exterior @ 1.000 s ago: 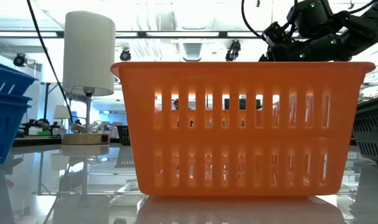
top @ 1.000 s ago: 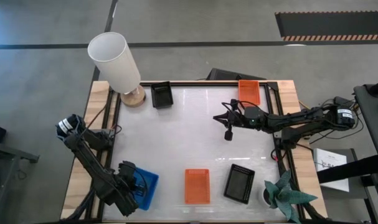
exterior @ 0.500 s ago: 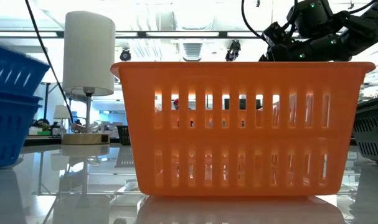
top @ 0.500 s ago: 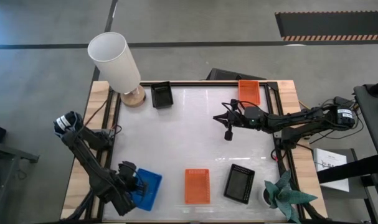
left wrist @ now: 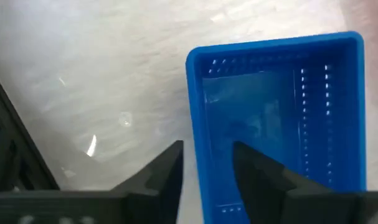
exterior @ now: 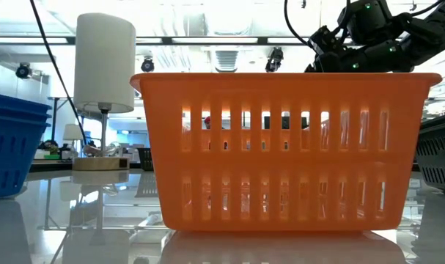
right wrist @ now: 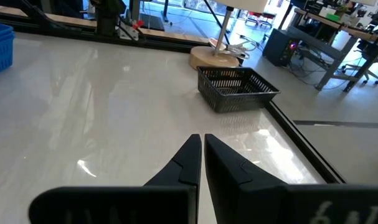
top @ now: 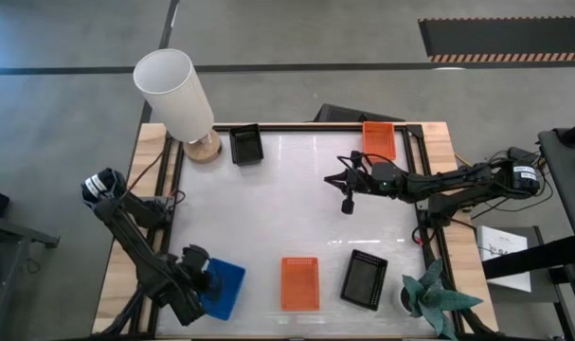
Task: Stack baskets by color
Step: Stack the right blue bin on top of the bottom blue bin
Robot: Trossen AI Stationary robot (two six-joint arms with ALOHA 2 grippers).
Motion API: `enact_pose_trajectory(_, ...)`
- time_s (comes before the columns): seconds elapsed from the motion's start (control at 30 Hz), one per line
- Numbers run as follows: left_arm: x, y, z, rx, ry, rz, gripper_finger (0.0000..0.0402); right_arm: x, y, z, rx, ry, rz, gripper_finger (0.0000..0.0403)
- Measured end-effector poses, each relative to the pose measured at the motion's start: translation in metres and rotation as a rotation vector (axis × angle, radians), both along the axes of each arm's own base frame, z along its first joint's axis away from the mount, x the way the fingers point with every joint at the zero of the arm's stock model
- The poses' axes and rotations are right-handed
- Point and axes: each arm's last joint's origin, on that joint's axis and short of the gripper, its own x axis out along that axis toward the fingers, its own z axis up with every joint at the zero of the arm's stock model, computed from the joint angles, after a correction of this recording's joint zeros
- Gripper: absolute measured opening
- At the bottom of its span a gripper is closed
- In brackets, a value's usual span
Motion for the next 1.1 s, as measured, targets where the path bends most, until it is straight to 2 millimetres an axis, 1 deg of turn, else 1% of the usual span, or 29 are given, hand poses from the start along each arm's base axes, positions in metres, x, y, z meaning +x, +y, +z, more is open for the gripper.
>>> enact_pose_trajectory(0.1,0.000,0.002,0.005,0.017,-0.022,-0.130,0.0150,0.000,0.000,0.000,0.000,0.000,0.000,0.0013)
enact_pose_trajectory(0.2,0.007,0.006,0.009,0.058,-0.113,-0.280,0.0149,0.000,0.000,0.000,0.006,-0.001,-0.002,0.0013)
enact_pose_trajectory(0.3,0.022,0.010,0.004,0.054,-0.214,-0.415,0.0116,0.000,0.000,0.000,0.007,-0.002,-0.002,0.0013)
enact_pose_trajectory(0.4,0.037,0.013,-0.006,0.047,-0.319,-0.527,0.0065,0.000,0.000,0.000,0.007,-0.002,-0.002,0.0013)
enact_pose_trajectory(0.47,0.043,0.018,-0.015,0.048,-0.326,-0.560,0.0029,0.000,0.000,0.000,0.008,-0.002,-0.002,0.0013)
enact_pose_trajectory(0.53,0.044,0.024,-0.025,0.042,-0.306,-0.564,0.0008,0.000,0.000,0.001,0.007,-0.005,-0.002,0.0013)
enact_pose_trajectory(0.63,0.041,0.029,-0.035,0.053,-0.263,-0.568,0.0009,0.001,0.000,0.001,0.007,-0.005,-0.002,0.0013)
enact_pose_trajectory(0.77,0.038,0.033,-0.042,0.052,-0.232,-0.524,0.0010,0.001,0.000,0.001,0.007,-0.005,-0.002,0.0013)
enact_pose_trajectory(0.97,0.028,0.042,-0.046,0.091,-0.118,-0.440,0.0010,0.000,0.000,0.001,0.007,-0.005,-0.002,0.0013)
enact_pose_trajectory(1.1,0.025,0.044,-0.046,0.099,-0.087,-0.383,0.0010,0.000,0.000,0.000,0.008,0.002,-0.003,0.0013)
